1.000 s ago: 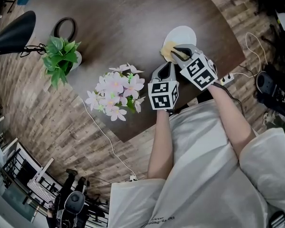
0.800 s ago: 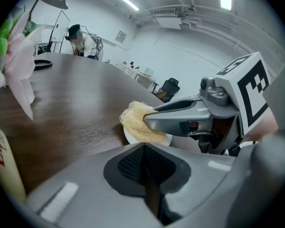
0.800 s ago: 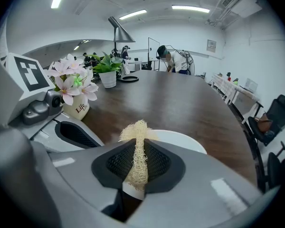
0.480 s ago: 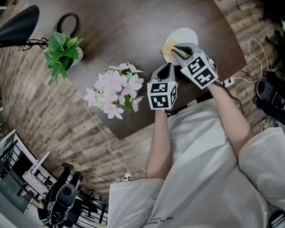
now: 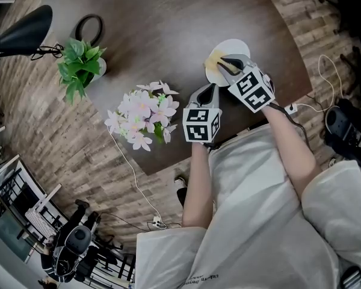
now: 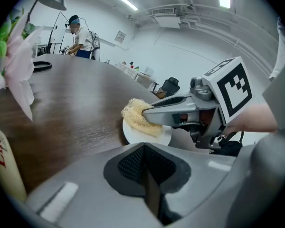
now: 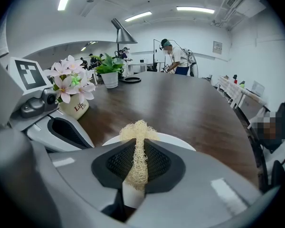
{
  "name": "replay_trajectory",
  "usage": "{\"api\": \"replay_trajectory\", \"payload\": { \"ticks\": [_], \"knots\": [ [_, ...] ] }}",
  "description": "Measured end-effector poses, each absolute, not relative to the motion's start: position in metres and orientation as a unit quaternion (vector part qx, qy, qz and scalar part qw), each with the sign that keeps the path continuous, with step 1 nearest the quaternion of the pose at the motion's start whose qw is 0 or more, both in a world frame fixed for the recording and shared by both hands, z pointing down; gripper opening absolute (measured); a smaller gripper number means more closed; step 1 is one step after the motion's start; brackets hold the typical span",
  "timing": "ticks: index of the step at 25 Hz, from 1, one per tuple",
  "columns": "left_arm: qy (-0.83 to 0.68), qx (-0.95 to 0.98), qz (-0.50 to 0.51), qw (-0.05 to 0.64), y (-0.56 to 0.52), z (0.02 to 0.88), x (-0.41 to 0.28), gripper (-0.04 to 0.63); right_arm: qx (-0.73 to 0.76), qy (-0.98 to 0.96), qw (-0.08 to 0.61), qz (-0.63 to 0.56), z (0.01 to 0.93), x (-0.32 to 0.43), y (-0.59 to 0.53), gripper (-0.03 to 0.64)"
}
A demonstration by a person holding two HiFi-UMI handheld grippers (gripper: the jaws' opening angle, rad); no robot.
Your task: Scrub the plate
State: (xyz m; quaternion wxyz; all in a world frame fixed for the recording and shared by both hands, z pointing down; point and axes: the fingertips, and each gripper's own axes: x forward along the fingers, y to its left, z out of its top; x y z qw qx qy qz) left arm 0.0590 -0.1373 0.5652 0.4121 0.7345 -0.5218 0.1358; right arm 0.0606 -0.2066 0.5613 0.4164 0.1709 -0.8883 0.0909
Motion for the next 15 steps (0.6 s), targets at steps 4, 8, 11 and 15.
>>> {"api": "replay_trajectory", "payload": {
  "ticks": [4,8,11,15],
  "knots": [
    [-0.522,0.734,0.135,0.412,-0.138,0.566,0.059,0.000,0.176,-0.889,0.414,0.090,0.562,0.064,-0.217,0.071],
    [-0.523,0.734,0.136,0.411,-0.138,0.566,0.058,0.000,0.187,-0.886,0.414,0.089,0.562,0.071,-0.229,0.071],
    [-0.526,0.733,0.137,0.409,-0.138,0.566,0.057,0.000,0.195,-0.884,0.415,0.086,0.561,0.076,-0.238,0.071],
    [-0.527,0.732,0.134,0.411,-0.139,0.566,0.060,0.000,0.207,-0.880,0.420,0.082,0.560,0.088,-0.249,0.071]
  ]
}}
